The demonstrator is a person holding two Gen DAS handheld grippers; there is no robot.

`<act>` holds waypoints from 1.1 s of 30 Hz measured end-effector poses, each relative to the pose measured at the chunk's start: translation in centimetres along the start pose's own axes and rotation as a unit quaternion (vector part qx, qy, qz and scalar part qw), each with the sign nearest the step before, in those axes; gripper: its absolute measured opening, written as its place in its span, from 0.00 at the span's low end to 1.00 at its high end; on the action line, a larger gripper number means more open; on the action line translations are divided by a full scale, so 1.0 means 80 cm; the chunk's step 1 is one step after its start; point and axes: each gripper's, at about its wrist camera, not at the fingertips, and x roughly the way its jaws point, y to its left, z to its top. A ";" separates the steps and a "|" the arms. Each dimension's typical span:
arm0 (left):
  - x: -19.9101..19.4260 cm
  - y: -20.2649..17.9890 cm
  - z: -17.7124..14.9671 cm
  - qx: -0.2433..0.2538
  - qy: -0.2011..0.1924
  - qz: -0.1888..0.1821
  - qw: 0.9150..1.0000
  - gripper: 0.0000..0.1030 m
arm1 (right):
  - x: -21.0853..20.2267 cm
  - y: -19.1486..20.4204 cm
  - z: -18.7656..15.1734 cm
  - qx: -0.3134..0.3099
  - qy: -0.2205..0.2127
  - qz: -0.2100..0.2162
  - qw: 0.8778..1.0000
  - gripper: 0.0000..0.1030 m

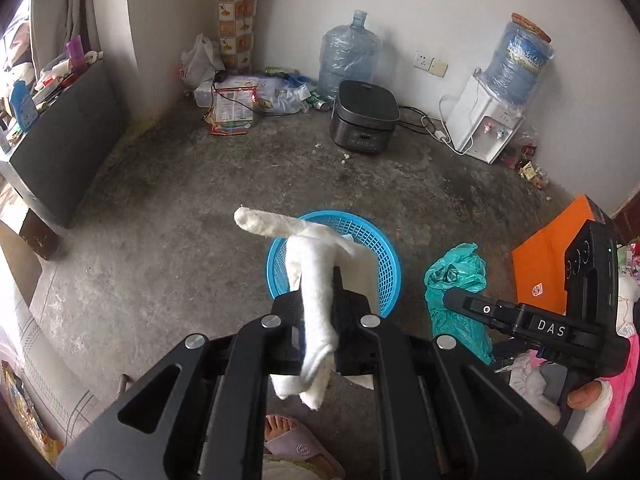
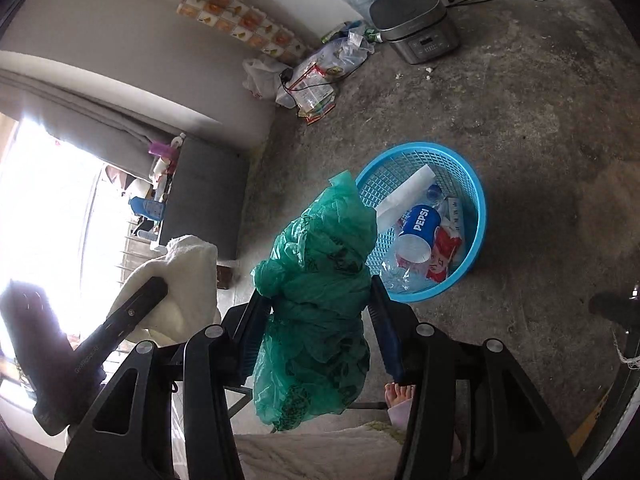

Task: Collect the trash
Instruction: 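Open both tools to drop the glove and green bag into the wastebasket, then move both tools back toward the table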

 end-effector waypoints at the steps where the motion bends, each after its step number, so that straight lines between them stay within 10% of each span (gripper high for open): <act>1: 0.018 -0.002 0.011 0.004 0.006 0.004 1.000 0.07 | 0.012 -0.005 0.010 0.007 0.001 -0.002 1.000 0.47; 5: 0.083 -0.002 0.038 0.004 0.019 0.008 1.000 0.43 | 0.077 -0.032 0.051 0.017 0.021 -0.040 0.999 0.66; 9: 0.106 -0.001 0.048 0.004 0.011 0.016 1.000 0.44 | 0.120 -0.066 0.067 0.015 0.025 -0.141 0.990 0.67; 12: 0.091 -0.001 0.046 -0.003 -0.001 0.000 1.000 0.44 | 0.114 -0.078 0.060 0.029 0.013 -0.132 0.991 0.66; 23: -0.075 0.009 0.017 -0.008 -0.103 -0.018 0.994 0.61 | 0.031 -0.003 0.001 -0.072 -0.053 -0.102 0.991 0.67; 33: -0.246 0.043 -0.065 -0.039 -0.189 0.046 0.980 0.83 | -0.029 0.124 -0.063 -0.215 -0.074 -0.053 0.972 0.67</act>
